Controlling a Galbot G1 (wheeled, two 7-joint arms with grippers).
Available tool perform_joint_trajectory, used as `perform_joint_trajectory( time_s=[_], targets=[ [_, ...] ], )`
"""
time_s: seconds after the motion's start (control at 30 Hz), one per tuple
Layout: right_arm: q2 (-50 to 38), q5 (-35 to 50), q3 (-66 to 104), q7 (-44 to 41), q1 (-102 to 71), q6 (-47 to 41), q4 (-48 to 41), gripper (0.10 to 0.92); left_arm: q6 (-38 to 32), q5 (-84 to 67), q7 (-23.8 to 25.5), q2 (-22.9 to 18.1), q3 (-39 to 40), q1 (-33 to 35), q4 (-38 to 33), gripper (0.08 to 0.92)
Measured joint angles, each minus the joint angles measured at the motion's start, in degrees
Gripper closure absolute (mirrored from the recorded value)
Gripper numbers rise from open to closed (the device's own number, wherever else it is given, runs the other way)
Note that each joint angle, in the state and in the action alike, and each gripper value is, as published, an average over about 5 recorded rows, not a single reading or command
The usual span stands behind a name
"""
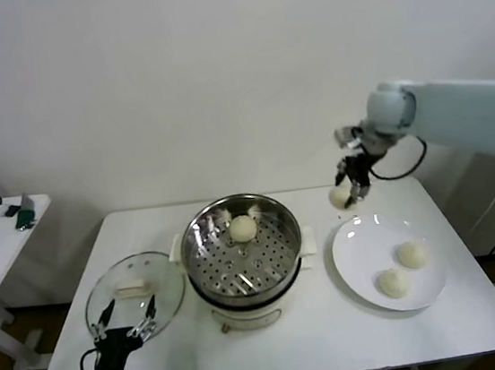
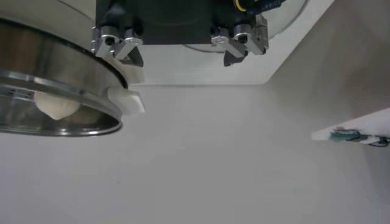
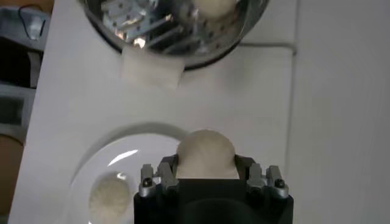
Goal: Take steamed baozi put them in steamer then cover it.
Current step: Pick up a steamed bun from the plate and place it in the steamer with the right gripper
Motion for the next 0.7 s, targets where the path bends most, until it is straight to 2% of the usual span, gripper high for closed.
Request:
perform_joint_trajectory(
  time_s=[0.3, 0.7],
  targets=[
    [9.3, 7.4, 4.3, 3.9, 4.0, -3.6, 5.2, 0.387, 0.2, -0.6, 0.0, -0.1, 0.0, 0.0, -0.5, 0.177],
    [22.2, 6.5, 4.7, 11.7, -4.0, -7.6, 3.3, 0.389, 0.5, -1.5, 0.0, 0.1, -1.0, 0.5, -1.4, 0.177]
  ],
)
